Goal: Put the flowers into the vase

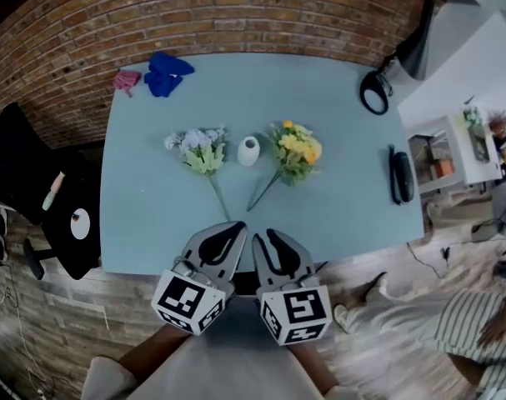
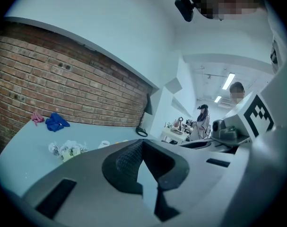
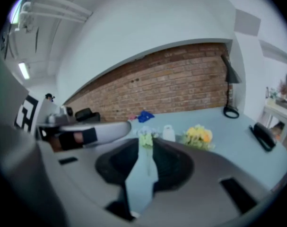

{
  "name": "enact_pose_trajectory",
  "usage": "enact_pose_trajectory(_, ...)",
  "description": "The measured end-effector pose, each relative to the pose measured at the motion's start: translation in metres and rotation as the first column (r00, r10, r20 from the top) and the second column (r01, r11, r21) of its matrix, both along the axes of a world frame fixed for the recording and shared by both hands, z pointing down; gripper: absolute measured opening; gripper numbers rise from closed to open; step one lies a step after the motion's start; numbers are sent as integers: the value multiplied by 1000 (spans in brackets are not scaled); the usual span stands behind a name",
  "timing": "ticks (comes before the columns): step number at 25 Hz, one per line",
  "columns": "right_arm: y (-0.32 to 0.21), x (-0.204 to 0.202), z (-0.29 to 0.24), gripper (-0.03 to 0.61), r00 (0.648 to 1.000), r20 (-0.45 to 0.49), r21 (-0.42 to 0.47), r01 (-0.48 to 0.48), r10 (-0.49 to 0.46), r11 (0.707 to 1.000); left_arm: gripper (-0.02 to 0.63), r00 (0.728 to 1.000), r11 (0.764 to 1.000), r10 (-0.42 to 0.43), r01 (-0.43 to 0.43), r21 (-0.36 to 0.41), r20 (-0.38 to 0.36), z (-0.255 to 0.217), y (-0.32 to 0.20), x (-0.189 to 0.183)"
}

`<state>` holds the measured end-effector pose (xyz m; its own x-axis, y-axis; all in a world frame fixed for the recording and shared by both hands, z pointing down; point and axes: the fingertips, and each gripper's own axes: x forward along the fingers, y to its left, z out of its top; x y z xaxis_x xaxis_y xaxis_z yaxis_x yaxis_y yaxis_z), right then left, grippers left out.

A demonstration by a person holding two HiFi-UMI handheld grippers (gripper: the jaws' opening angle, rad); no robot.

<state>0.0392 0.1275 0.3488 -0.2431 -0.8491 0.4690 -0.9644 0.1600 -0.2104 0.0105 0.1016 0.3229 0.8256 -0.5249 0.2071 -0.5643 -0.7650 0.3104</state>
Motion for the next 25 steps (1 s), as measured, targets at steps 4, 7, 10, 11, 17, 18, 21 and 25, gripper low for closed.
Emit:
enact_pose_trajectory(4,-19,21,16,104,1000,7,-53,9,-8,999,15,1000,999,-21,22,-28,23,11,-23,11)
enact_pose_trajectory(7,-30,33,27,104,999,34,-80,10,-8,997,15,998,999,-27,29,-37,54,20,-32,21)
enact_pose_trajectory(10,-41,46,38,104,998,67,-99,7,0,995,15,996,998,-46,49,-40,75,27,-42,32)
enact_pose_trajectory(11,-45,49,42,104,996,85,-106,7,2,994,15,995,998,-54,57,-40,81,30,-45,35)
enact_pose_trajectory(17,-61,62,74,104,983,182,-181,24,9,983,15,991,994,-79,86,-63,106,45,-58,49)
enact_pose_trajectory(18,-63,63,77,104,981,193,-191,19,19,981,15,991,994,-76,84,-68,110,47,-59,50)
enact_pose_trajectory(21,-72,68,85,104,977,212,-209,15,30,978,15,992,992,-76,85,-88,105,51,-65,53)
enact_pose_trajectory(25,-81,75,98,104,978,207,-234,12,38,972,15,990,992,-75,86,-93,116,57,-74,58)
